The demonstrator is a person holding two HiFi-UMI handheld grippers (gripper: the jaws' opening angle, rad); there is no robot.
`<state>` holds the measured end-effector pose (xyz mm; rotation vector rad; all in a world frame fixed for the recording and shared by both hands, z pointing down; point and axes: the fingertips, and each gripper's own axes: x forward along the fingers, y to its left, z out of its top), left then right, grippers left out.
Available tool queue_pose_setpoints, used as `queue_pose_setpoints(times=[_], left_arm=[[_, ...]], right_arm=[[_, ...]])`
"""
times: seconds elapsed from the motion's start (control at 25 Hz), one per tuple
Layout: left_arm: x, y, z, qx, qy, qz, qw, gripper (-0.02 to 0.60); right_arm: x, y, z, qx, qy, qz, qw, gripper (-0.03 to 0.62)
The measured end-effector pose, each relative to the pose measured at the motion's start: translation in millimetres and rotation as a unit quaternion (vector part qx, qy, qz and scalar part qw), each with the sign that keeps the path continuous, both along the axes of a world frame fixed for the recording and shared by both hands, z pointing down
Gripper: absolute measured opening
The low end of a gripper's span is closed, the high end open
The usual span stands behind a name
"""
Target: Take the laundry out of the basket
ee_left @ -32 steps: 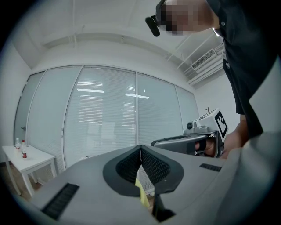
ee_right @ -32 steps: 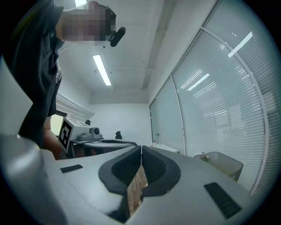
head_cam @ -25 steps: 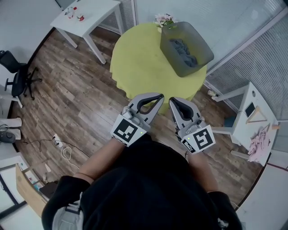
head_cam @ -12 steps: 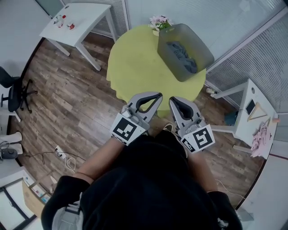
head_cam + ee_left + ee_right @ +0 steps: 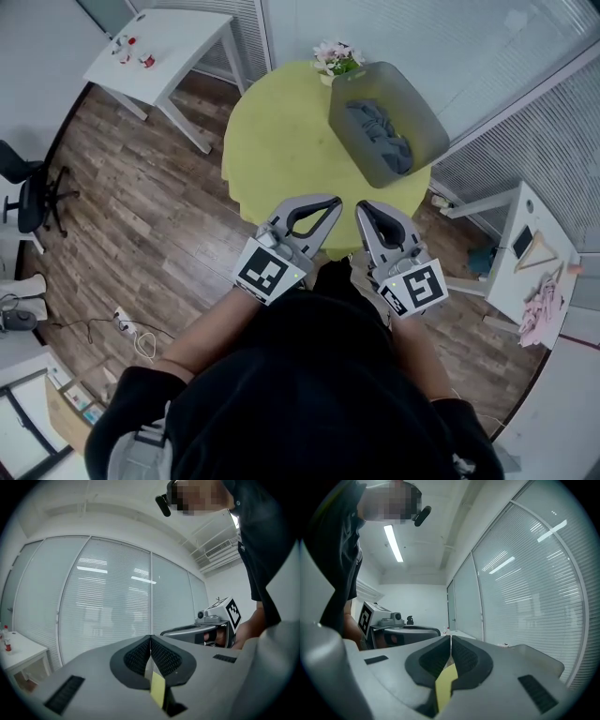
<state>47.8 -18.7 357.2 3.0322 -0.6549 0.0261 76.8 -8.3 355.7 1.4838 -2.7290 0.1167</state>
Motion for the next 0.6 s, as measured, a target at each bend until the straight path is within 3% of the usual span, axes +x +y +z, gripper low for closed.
queue_pose_setpoints(times=[0.6], left_arm=[[76.0, -90.8, -1.4, -0.005, -0.004, -0.010, 0.9999, 0.011]], right_arm=[[83.7, -95.6, 7.5, -0.021, 0.001, -0.013, 1.000, 0.026]])
